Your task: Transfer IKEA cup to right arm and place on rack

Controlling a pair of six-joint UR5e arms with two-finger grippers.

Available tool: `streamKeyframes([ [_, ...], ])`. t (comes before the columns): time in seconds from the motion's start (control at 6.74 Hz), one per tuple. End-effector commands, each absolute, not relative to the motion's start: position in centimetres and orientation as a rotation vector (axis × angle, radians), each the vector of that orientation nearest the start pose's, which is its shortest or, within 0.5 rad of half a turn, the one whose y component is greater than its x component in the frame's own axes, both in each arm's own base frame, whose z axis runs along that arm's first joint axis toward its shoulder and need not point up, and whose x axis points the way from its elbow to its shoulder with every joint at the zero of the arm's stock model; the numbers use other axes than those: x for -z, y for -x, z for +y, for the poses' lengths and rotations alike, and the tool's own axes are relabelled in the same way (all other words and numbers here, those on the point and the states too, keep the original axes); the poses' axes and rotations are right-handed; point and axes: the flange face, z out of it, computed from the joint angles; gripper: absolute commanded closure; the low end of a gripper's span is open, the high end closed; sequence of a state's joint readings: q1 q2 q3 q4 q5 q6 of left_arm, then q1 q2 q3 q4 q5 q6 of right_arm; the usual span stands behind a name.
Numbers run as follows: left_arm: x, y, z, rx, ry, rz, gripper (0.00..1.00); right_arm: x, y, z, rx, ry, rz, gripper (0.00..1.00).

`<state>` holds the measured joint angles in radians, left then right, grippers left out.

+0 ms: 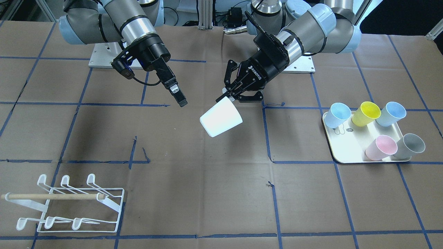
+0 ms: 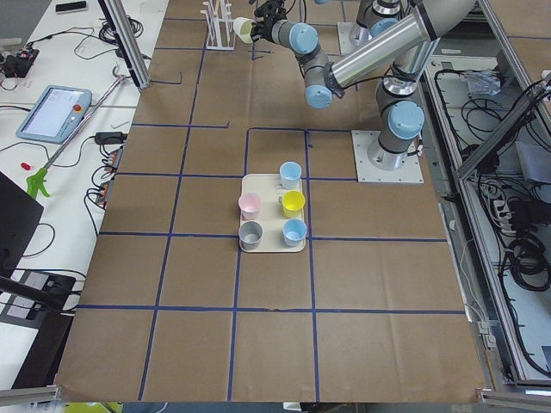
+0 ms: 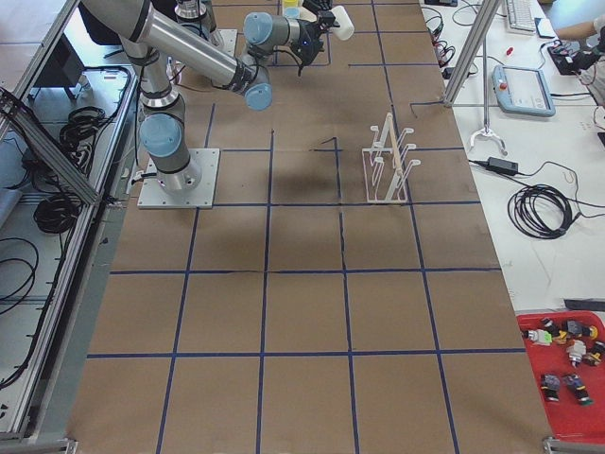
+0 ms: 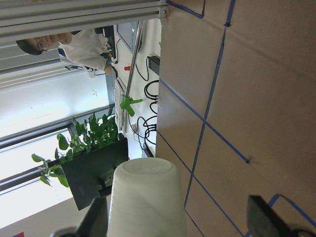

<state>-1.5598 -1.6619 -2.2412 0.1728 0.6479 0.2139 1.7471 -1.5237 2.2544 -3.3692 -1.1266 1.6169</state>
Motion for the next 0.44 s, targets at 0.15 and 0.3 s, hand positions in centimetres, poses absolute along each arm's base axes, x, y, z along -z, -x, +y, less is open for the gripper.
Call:
streamKeyframes([
  [0.15, -35.6, 21.7, -42.6, -1.236, 0.729, -1.937, 1.0, -37.6, -26.3, -40.9, 0.379, -1.114, 1.701, 0.0],
  [0.3, -35.6, 21.8, -42.4, -1.235, 0.73, -1.934, 1.0, -37.8, -26.5, -41.9, 0.383, -1.11, 1.698, 0.0],
])
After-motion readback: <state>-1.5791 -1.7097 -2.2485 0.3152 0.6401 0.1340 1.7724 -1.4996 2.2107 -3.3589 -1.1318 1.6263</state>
